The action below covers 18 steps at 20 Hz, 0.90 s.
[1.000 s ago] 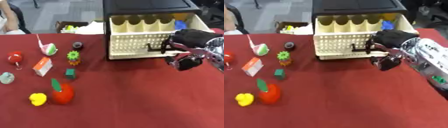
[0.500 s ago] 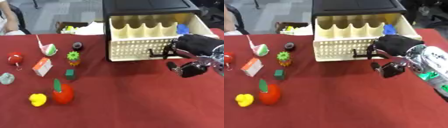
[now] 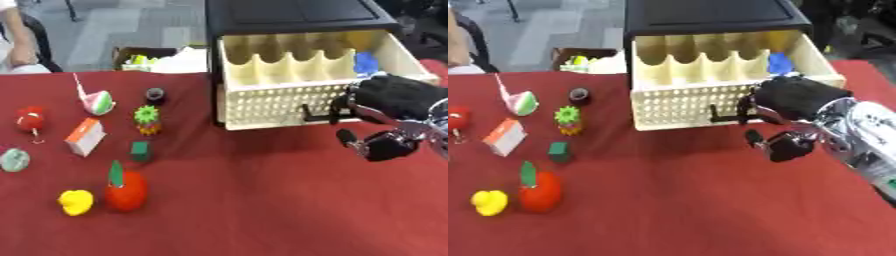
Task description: Pick up objects from table and place into drawer.
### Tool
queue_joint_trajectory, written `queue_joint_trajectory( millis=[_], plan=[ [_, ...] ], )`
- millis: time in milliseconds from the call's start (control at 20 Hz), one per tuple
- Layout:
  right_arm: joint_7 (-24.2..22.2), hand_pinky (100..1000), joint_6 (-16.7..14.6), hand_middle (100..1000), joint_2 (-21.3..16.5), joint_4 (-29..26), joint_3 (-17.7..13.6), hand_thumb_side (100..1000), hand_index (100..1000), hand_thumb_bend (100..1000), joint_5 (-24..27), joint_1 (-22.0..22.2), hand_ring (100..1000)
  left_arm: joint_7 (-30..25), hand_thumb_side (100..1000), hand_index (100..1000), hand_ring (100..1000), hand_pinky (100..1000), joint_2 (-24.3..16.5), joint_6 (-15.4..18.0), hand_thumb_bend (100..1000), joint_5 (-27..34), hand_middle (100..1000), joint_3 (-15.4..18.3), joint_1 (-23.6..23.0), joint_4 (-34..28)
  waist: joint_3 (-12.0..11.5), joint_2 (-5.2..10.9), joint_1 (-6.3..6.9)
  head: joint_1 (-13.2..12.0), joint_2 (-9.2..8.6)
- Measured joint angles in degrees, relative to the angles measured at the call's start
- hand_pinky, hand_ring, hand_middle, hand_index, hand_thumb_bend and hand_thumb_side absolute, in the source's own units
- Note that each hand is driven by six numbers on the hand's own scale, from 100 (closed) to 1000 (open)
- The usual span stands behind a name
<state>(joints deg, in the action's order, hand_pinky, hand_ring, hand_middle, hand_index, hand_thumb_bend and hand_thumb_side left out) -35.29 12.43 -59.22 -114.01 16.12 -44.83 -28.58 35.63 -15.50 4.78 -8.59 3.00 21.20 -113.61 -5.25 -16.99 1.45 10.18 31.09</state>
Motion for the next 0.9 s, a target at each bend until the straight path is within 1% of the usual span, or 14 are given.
queue_joint_trajectory(
  millis=[50,250,500,550,600,700,900],
  plan=[
    [0.1,100,-0.1,100,0.0,0.0,-0.1,107,659,100,0.1,0.2,100,0.0,777,733,574,515,0.0,0.0,100,0.0,597,0.0,0.0,0.0,0.0,0.00,0.02,0.0,0.00],
    [0.5,100,-0.4,100,0.0,-0.2,-0.3,111,804,100,0.3,0.6,100,0.0,778,732,575,515,0.0,0.0,100,0.0,597,0.0,0.0,0.0,0.1,0.01,0.13,0.0,0.00],
    [1.7,100,-0.4,100,0.0,-0.3,-0.6,113,820,100,1.1,1.1,100,0.0,778,732,575,515,0.0,0.0,100,0.0,597,0.0,0.0,0.0,0.2,0.02,0.13,0.0,-0.01],
    [2.0,100,-0.3,100,0.0,-0.3,-0.7,114,839,100,1.3,1.3,100,0.0,778,732,575,515,0.0,0.0,100,0.0,597,0.0,0.0,0.0,0.2,0.03,0.12,0.0,-0.01],
    [2.2,100,-0.3,100,0.0,-0.3,-0.8,116,891,100,1.5,1.4,100,0.0,778,732,575,515,0.0,0.0,100,0.0,597,0.0,0.0,0.0,0.2,0.03,0.12,0.0,-0.01],
    [2.6,100,-0.3,100,0.0,-0.3,-1.0,115,931,100,2.3,1.6,100,0.0,778,732,575,515,0.0,0.0,100,0.0,597,0.0,0.0,0.0,0.3,0.03,0.12,0.0,-0.01],
    [3.1,100,-0.4,100,0.0,-0.3,-1.2,114,930,100,3.5,2.0,100,0.0,777,731,576,515,0.0,0.0,100,0.0,597,0.0,0.0,0.0,0.3,0.03,0.12,0.0,-0.01]
  ],
)
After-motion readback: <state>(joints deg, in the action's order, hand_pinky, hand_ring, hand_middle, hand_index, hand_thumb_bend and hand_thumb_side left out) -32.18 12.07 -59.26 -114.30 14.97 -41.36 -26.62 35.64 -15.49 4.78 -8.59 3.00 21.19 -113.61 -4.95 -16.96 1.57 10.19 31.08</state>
